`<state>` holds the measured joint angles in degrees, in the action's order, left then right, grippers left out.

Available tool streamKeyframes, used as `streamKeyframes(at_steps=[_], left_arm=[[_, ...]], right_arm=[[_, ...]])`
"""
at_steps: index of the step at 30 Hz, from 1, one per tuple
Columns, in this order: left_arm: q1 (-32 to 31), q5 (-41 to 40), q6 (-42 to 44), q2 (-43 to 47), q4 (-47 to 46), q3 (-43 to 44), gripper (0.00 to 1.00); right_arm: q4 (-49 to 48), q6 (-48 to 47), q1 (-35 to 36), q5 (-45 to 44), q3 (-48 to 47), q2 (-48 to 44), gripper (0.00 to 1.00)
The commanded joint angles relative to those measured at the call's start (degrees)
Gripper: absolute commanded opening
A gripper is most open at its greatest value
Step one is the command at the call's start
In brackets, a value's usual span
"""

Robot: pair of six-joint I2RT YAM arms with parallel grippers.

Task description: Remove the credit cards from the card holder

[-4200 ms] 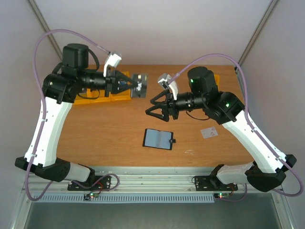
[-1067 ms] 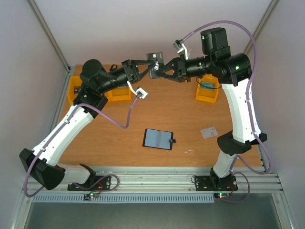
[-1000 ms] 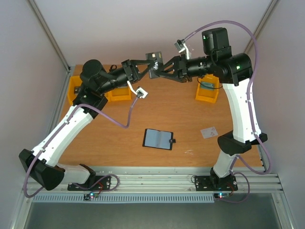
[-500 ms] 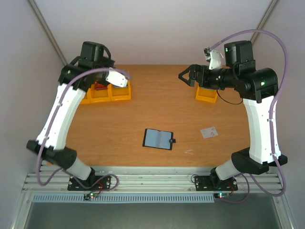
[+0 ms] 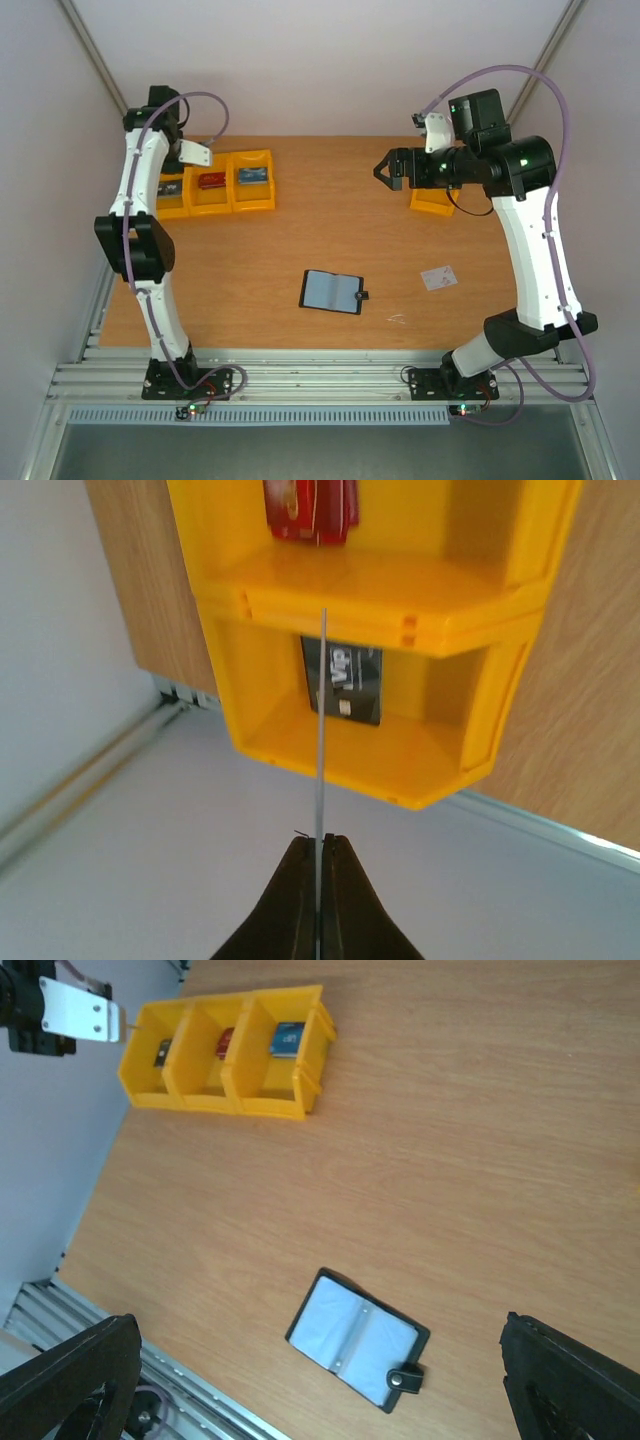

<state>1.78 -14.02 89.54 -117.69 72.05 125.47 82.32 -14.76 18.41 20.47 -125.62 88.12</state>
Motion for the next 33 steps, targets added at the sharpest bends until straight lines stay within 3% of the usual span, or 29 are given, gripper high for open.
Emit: streamKeyframes(at_steps=[1,11,25,33], left_arm=[[3.4,-1.7,3.0,-5.4,-4.3,3.5,0.00],[8.2,-4.1,5.7,-18.4,-10.9,9.9,0.00],[9.6,-1.5,7.8,-23.4,-23.6,6.3,0.00],[9.6,0.3,9.2,-22.6,-24.2,1.8,0.00]], right_arm=[[-2.7,-4.1,-0.4,-1.7,2.1,-0.2,0.98],[-3.3,-8.6,-1.6,-1.9,-0.5,4.6,0.98],[-3.1,-7.8,-3.5,0.8,-4.7,11.1,0.99],[-3.2,-5.5,-3.5,1.8,-5.4,12.0,0.99]])
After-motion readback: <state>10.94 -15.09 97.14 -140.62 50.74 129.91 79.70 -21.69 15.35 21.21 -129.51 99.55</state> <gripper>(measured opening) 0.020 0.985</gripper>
